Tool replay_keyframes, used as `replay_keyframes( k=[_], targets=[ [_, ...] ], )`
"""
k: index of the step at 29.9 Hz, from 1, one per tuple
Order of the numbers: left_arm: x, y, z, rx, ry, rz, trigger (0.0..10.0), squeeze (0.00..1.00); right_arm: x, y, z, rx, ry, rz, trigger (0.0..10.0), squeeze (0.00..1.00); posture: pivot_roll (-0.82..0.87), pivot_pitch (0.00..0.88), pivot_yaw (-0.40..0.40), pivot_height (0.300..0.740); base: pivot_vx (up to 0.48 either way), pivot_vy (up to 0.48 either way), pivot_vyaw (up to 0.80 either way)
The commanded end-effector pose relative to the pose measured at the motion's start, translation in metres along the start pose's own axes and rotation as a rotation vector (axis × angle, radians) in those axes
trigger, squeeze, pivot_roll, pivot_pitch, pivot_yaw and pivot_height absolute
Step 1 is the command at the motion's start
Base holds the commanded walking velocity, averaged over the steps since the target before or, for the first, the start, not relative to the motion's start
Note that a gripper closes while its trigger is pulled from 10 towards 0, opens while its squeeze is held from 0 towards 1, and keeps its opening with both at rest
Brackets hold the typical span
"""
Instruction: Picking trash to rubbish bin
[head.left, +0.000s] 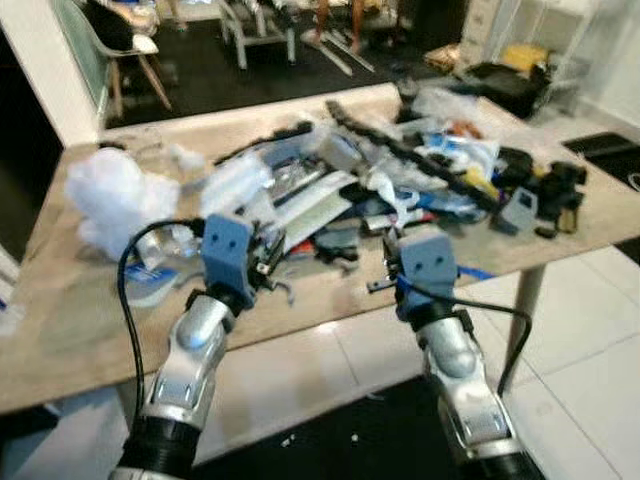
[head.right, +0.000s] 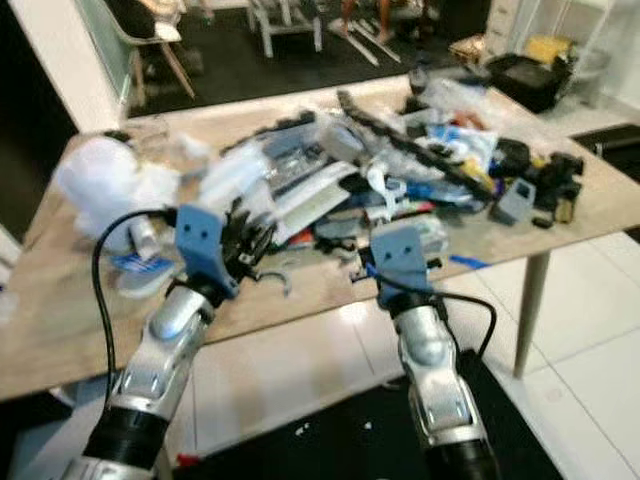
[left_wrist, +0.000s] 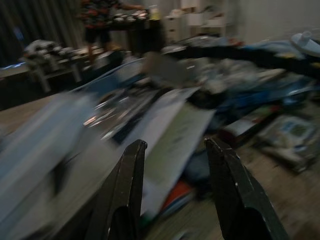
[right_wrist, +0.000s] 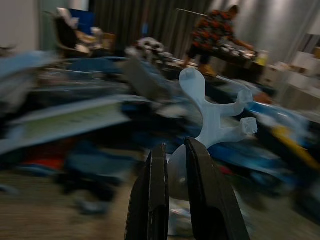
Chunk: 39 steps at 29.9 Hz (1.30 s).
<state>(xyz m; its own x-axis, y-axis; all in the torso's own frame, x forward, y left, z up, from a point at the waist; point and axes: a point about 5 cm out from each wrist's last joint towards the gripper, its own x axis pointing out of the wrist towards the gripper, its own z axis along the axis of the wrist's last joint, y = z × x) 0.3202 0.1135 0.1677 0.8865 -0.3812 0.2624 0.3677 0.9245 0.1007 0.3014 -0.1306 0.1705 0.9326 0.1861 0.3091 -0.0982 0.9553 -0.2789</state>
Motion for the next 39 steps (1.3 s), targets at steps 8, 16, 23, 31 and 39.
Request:
replay_keyframes(
  k=[8, 16, 23, 31, 39],
  targets=[
    [0.0017, -0.0025, -0.0001, 0.010, 0.002, -0.012, 10.0, 0.00, -0.0011, 0.0017, -0.0021, 0.003, 0.004, 0.002, 10.0, 0.00, -0.06, 0.082, 0.054, 0.740, 0.000, 0.000, -0.80],
    [0.0025, -0.0022, 0.0000, 0.012, 0.001, -0.011, 10.0, 0.00, -0.0012, 0.0025, -0.0024, 0.004, 0.003, 0.004, 10.0, 0.00, -0.06, 0.082, 0.055, 0.740, 0.000, 0.000, -0.80],
    [0.0034, -0.0026, 0.0003, 0.013, -0.001, -0.014, 10.0, 0.00, -0.0015, 0.0025, -0.0025, 0.004, -0.001, 0.006, 10.0, 0.00, -0.06, 0.080, 0.056, 0.740, 0.000, 0.000, -0.80],
    [0.0046, -0.0020, 0.0006, 0.011, -0.003, -0.016, 10.0, 0.00, -0.0009, 0.0037, -0.0027, 0.003, -0.002, 0.011, 10.0, 0.00, -0.06, 0.073, 0.057, 0.740, 0.000, 0.000, -0.80],
    [0.0054, -0.0047, 0.0003, 0.011, 0.005, -0.042, 10.0, 0.00, -0.0010, 0.0050, -0.0033, 0.006, -0.003, 0.013, 10.0, 0.00, -0.06, 0.063, 0.060, 0.740, 0.000, 0.000, -0.80]
  ],
)
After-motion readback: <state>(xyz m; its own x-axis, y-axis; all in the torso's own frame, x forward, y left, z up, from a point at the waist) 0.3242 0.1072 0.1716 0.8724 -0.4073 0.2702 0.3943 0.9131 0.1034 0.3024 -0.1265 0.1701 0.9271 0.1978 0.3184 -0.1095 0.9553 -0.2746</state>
